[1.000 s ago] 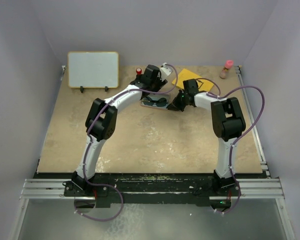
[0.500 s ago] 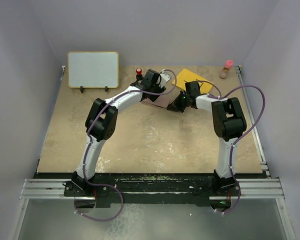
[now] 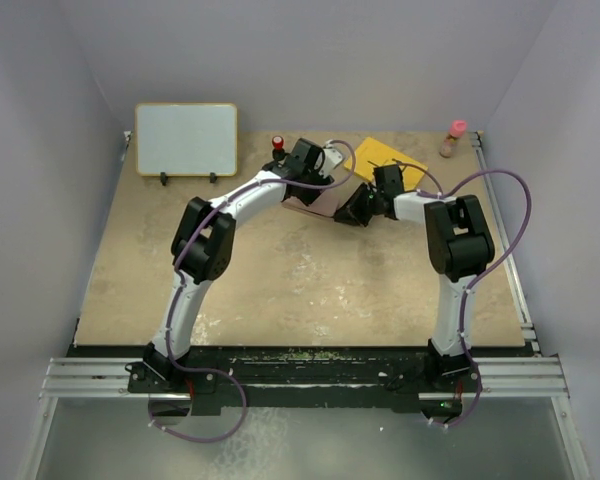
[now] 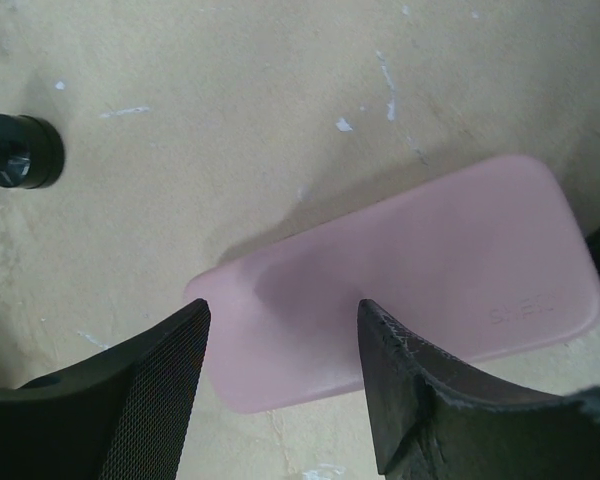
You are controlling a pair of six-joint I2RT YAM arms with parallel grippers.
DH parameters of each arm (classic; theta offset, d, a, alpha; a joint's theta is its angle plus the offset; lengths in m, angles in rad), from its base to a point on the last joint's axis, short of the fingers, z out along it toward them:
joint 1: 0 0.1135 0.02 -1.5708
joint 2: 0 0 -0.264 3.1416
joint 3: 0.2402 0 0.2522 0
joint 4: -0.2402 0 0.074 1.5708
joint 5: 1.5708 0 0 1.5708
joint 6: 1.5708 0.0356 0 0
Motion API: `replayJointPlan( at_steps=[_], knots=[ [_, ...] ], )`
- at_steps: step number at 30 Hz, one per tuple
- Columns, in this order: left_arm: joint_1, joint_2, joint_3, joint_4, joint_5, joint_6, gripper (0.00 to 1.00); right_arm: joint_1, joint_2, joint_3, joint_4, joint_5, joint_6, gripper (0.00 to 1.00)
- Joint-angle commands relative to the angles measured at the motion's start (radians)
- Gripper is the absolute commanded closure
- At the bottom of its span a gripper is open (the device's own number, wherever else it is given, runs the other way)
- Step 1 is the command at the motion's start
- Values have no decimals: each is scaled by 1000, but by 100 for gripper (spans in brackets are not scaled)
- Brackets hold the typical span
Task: Organize the sunglasses
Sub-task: Close the sunglasses case at the center of the board.
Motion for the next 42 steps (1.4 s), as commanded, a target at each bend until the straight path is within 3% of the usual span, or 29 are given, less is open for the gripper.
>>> replayJointPlan(
  at_steps=[1,9,18,29,35,42],
  knots=[
    [-8,-26,65,-99,124,-53,35,-18,-19,-16,-6,-90,-67,75],
    [-11,-75,64,-59,378,-141,35,-35,-18,-102,218,-237,-86,69],
    [-17,-47,65,-48,502,-223,35,-39,14,-102,205,-245,-125,69],
    [-31,81,145,-132,284,-161,36,-47,-7,-97,183,-265,-147,66],
    [-30,164,195,-185,134,-112,36,-64,-39,-55,14,-272,-286,66],
    [-30,153,184,-195,131,-112,36,-129,-115,-117,-69,-289,-359,64]
  ],
)
